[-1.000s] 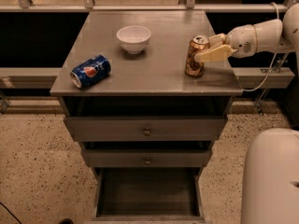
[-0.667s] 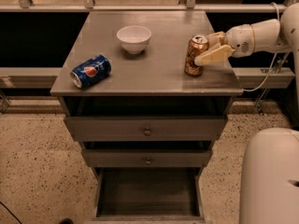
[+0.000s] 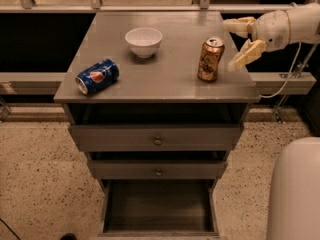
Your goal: Pick orange can from bottom drawer and place on counter
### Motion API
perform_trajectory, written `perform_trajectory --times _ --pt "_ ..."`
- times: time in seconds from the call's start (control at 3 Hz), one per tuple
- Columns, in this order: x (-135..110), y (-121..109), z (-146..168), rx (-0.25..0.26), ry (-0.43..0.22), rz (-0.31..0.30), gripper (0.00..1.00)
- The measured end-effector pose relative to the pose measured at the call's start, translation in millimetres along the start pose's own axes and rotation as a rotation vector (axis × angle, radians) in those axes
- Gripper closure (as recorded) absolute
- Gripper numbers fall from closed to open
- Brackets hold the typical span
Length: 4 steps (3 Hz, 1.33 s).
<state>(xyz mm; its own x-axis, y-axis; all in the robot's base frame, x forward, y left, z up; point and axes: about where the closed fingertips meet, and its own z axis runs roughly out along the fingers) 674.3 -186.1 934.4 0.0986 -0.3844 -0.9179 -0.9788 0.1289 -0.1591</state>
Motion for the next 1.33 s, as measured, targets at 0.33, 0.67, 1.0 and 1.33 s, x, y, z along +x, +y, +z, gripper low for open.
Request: perform_trajectory --times 0.33,0.67,1.0,1.33 --pt "-35 15 -32 0.051 0.018 -0.254 0.00" --pt "-68 14 -20 0.053 0.000 -0.461 0.00" --pt "-68 14 -20 0.053 -0.001 -0.461 0.00" --pt "-95 16 -24 0.056 -0.091 -0.569 0.00"
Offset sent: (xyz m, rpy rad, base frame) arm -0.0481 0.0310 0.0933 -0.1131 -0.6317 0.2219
